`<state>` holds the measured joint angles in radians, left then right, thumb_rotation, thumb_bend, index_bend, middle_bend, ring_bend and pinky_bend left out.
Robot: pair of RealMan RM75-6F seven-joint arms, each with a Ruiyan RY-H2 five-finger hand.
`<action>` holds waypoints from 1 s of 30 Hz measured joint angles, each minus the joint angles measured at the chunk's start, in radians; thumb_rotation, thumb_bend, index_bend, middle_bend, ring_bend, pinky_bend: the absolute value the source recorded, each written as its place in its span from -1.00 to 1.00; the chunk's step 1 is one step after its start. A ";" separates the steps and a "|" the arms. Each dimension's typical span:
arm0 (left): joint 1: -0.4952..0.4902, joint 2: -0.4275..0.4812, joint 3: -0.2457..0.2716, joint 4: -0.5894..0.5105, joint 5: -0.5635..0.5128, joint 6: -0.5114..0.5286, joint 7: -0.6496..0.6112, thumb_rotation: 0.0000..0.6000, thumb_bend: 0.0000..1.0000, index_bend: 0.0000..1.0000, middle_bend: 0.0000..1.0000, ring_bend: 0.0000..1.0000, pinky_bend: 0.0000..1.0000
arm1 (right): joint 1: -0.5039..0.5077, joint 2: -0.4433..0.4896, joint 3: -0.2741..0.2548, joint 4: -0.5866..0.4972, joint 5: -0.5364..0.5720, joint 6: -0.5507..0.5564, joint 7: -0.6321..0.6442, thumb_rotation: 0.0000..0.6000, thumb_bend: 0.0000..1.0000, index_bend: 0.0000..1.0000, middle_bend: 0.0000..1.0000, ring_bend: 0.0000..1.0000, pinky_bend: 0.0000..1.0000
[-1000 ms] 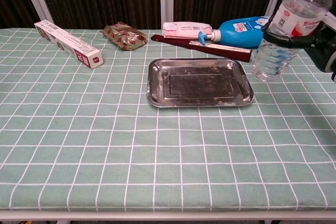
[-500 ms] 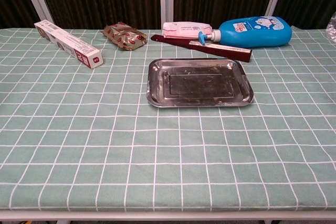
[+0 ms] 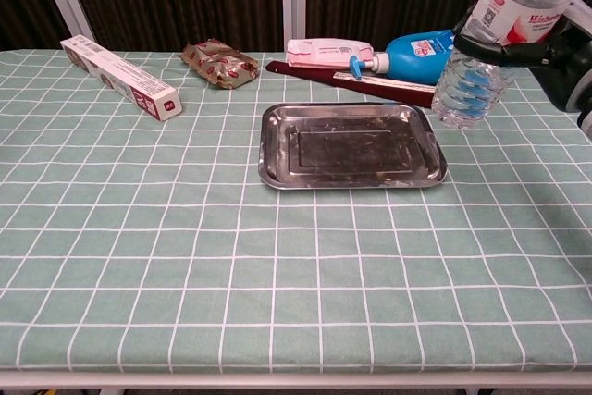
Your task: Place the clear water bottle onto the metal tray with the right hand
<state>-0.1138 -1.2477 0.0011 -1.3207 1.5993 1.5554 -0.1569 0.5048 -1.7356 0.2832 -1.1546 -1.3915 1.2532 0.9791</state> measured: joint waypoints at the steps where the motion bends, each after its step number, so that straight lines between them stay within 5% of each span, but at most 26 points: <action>1: -0.001 -0.001 0.000 0.001 0.000 -0.002 -0.002 1.00 -0.66 -0.63 -0.68 -0.83 -0.62 | -0.002 0.006 0.004 0.002 0.005 0.001 0.000 1.00 -0.71 0.09 -0.07 -0.41 -0.19; 10: -0.010 -0.021 0.004 0.007 0.015 -0.012 0.000 1.00 -0.66 -0.63 -0.68 -0.83 -0.62 | -0.032 0.118 0.029 0.002 0.029 -0.006 0.019 1.00 -0.72 0.09 -0.07 -0.41 -0.18; 20: -0.008 -0.010 -0.003 -0.010 0.001 -0.014 -0.001 1.00 -0.66 -0.63 -0.68 -0.83 -0.62 | -0.028 0.164 0.024 -0.153 -0.013 0.018 -0.042 1.00 -0.73 0.09 -0.06 -0.40 -0.17; 30: 0.000 -0.004 0.000 -0.003 0.003 -0.004 -0.010 1.00 -0.66 -0.63 -0.68 -0.83 -0.62 | -0.032 0.045 -0.028 0.096 0.044 -0.086 0.012 1.00 -0.73 0.09 -0.05 -0.39 -0.17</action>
<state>-0.1142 -1.2521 0.0007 -1.3235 1.6024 1.5509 -0.1671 0.4724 -1.6908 0.2550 -1.0582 -1.3473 1.1677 0.9908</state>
